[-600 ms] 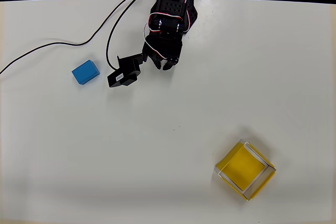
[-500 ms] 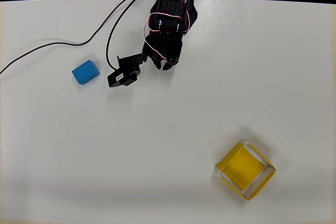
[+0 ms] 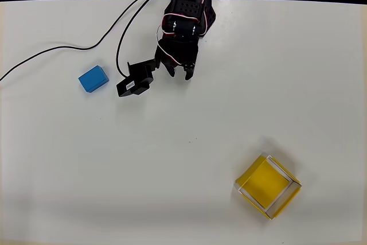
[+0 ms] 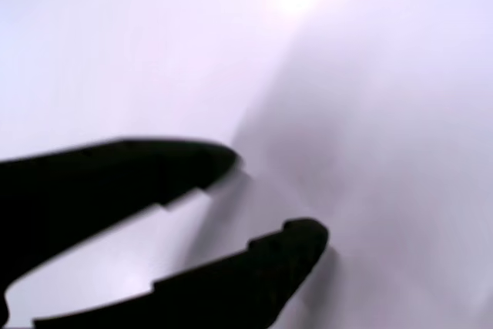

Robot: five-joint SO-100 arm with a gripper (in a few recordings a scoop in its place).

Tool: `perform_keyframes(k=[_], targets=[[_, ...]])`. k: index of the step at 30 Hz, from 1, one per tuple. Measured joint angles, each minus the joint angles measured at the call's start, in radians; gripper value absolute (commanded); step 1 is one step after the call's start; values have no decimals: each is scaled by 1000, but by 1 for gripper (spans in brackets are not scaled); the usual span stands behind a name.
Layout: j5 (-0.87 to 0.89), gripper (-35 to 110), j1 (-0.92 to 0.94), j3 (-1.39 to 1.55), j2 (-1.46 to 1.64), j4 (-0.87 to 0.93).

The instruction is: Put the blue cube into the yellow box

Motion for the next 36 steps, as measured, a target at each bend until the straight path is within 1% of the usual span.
perform_keyframes(k=[6,9,12,20,30,36], targets=[[28,35,58,-83,-124,-58],[78,30,91,-193,-221,-72],[114,33,146,-333,-342,-66],[51,47,374,-630,-580,-34],[37,47,660,-905,-893,-52],[29,49,765,-1008,-1072,-118]])
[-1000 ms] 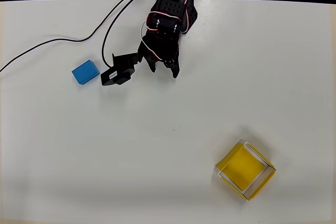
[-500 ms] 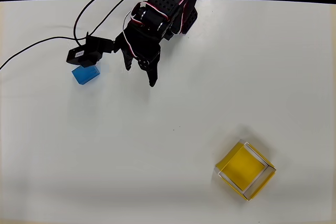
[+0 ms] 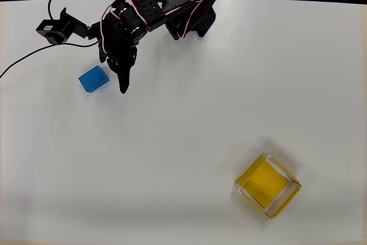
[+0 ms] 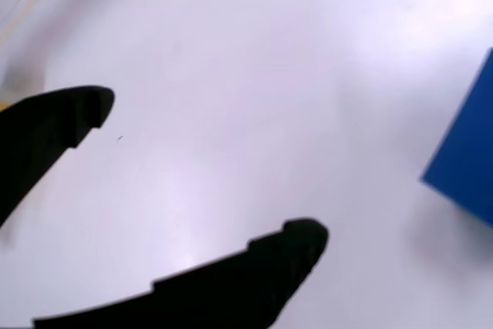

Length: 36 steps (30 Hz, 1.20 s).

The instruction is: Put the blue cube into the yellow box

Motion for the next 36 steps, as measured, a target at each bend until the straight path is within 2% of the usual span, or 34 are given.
perform_keyframes(k=[20,36], targets=[[32,53,114,-127,-489,-235],[58,51,126,-127,-690,-399]])
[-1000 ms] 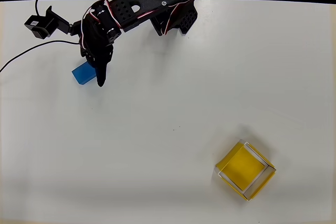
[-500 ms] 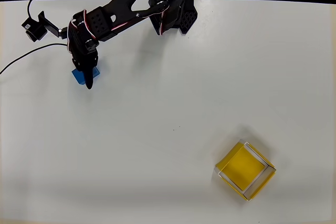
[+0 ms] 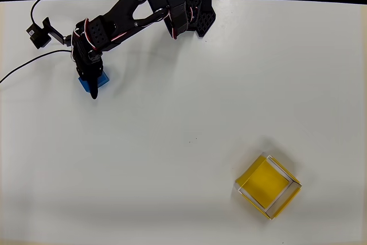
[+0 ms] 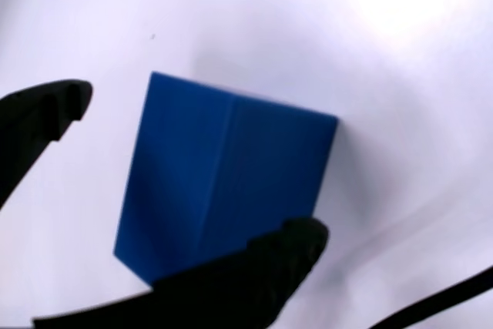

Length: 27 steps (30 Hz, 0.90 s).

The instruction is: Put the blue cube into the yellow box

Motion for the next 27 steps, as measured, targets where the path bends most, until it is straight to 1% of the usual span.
perform_keyframes(k=[14,22,27], targets=[[25,49,-46,0,-55,-74],[-5,38,-71,0,-55,-104],[-26,35,-84,14,-55,-107]])
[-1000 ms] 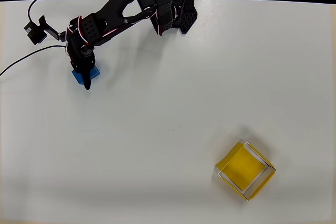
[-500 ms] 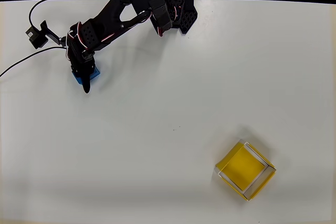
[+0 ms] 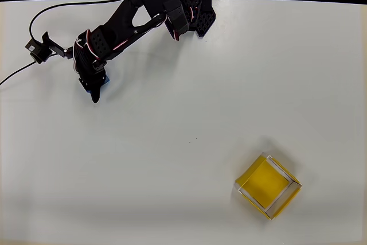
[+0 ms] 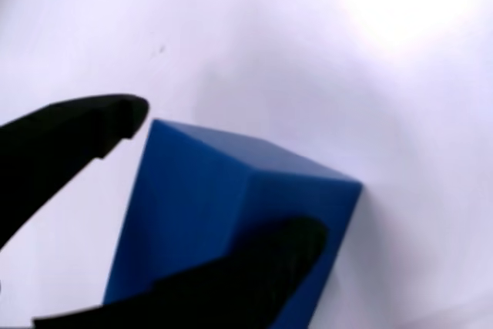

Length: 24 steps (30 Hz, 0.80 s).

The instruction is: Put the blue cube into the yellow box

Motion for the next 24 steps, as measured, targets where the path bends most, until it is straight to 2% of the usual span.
perform_keyframes(k=[8,24], targets=[[-29,33,-6,41,0,0],[-98,17,-18,107,29,-14]])
